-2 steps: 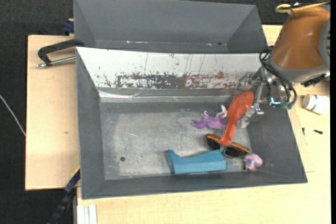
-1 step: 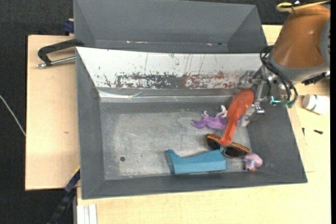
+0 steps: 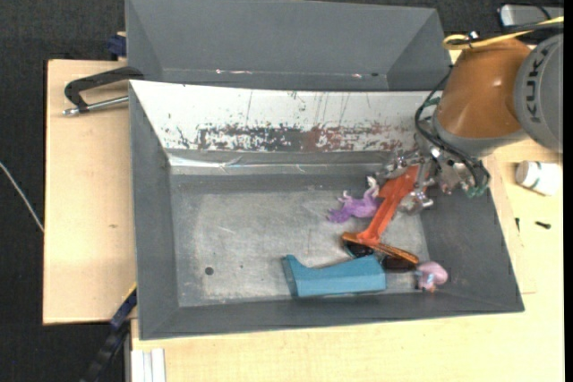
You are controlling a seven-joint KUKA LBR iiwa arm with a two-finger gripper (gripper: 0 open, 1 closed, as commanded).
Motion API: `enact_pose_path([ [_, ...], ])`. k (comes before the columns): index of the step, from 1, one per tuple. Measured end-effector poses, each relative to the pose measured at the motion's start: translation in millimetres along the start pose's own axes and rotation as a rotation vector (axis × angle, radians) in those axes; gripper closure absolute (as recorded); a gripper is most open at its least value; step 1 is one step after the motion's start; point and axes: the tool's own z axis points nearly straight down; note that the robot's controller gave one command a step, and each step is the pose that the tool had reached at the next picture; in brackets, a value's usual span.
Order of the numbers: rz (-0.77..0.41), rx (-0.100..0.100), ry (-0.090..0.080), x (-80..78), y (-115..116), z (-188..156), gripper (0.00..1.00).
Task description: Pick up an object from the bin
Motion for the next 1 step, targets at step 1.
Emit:
enact_pose_path([
  [1, -0.001, 0.0, 0.0, -0.1, 0.0, 0.0, 1.0],
])
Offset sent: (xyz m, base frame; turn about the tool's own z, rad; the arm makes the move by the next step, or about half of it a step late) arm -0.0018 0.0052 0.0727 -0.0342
